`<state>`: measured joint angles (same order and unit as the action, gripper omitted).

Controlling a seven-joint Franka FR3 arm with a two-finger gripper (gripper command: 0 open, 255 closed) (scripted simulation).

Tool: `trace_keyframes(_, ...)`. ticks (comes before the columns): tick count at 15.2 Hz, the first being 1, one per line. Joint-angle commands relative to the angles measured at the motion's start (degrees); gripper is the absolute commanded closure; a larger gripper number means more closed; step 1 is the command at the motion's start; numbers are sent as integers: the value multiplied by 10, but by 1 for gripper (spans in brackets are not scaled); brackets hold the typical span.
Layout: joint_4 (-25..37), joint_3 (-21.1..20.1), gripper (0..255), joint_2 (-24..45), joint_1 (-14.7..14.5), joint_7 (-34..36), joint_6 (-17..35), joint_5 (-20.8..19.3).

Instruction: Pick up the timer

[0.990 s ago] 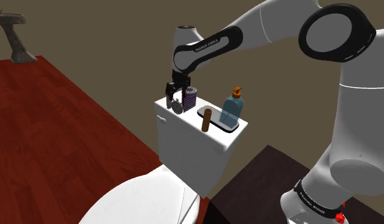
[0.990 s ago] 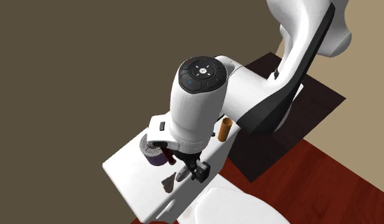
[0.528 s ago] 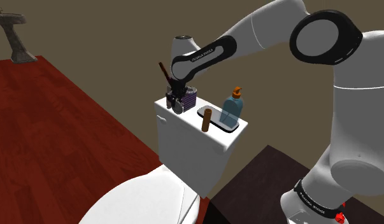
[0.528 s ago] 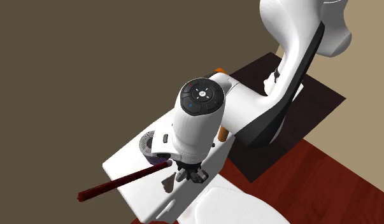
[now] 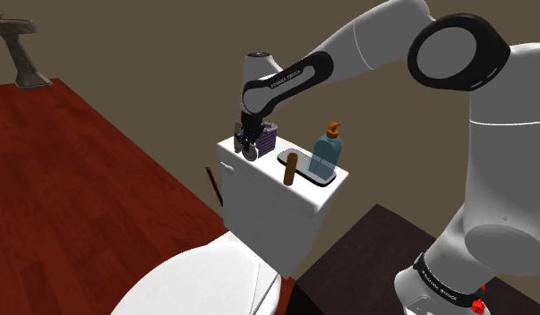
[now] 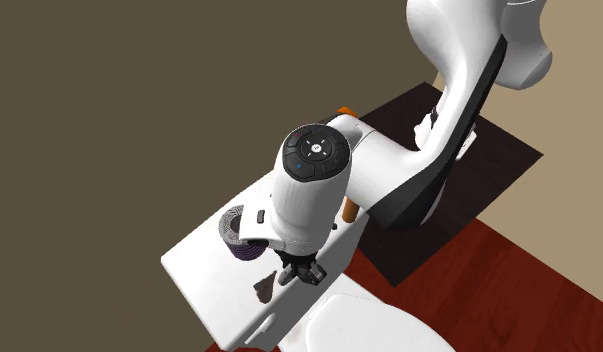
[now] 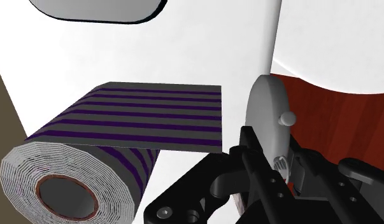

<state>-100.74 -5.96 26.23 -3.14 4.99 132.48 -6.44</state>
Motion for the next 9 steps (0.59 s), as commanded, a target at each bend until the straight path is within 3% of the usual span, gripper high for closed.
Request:
trace_keyframes(1,-2,0,255,-8,4,-5,-9,2)
trace_keyframes(9,20,-3,255,-36,5,-11,-59,9)
